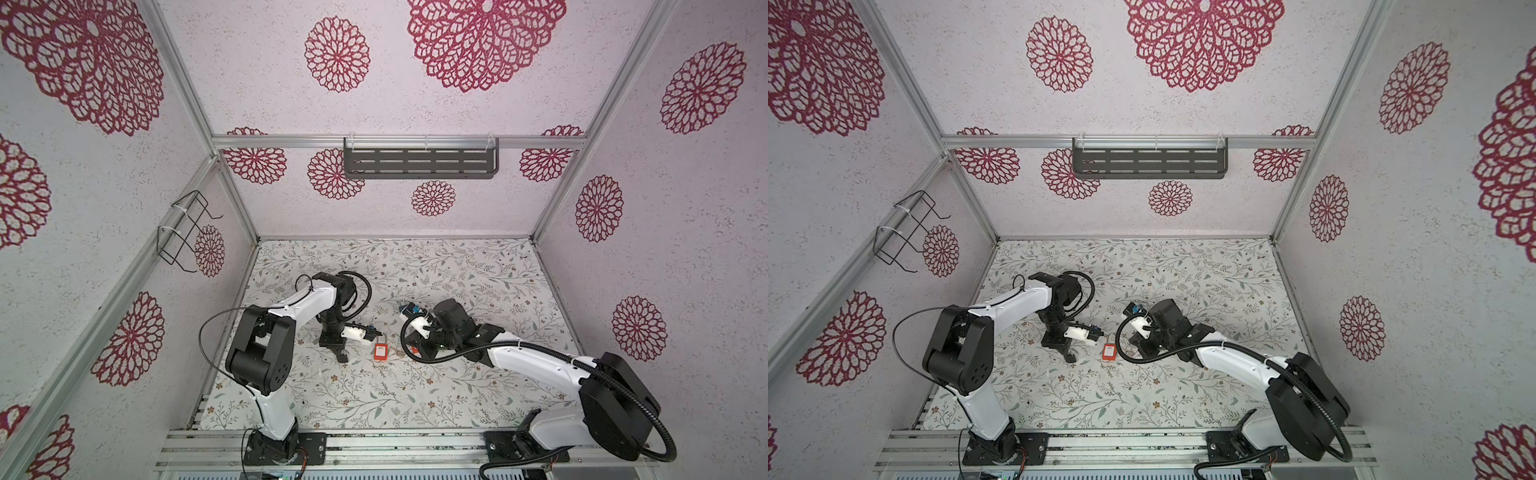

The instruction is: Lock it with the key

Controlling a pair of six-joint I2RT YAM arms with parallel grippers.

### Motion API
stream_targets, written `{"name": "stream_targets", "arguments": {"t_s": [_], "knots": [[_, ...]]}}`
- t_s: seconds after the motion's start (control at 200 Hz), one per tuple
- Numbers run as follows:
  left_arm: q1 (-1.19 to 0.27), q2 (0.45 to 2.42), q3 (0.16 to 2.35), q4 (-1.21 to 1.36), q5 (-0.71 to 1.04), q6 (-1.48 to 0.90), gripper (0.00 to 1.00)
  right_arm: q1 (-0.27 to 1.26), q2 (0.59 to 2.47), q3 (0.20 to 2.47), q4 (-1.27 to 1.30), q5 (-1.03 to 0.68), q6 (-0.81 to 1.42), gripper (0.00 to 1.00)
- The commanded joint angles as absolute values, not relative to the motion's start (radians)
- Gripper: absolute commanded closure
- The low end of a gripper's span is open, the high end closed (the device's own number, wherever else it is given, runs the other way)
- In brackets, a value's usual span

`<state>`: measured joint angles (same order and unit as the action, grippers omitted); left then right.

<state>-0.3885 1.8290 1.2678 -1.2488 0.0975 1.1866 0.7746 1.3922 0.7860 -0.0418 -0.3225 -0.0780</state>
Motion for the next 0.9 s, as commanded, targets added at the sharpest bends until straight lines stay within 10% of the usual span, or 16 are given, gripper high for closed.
{"name": "stream_targets", "arguments": {"t_s": [0.0, 0.896], "knots": [[-0.398, 1.849, 1.300, -1.235, 0.107, 1.209, 1.00, 0.768, 1.405, 0.807, -0.021, -0.358, -0.076, 1.00], [-0.429, 1.954, 1.341, -1.066, 0.029, 1.042, 0.82, 0.766, 1.413, 0.768, 0.031, -0.349, -0.033, 1.00]]}}
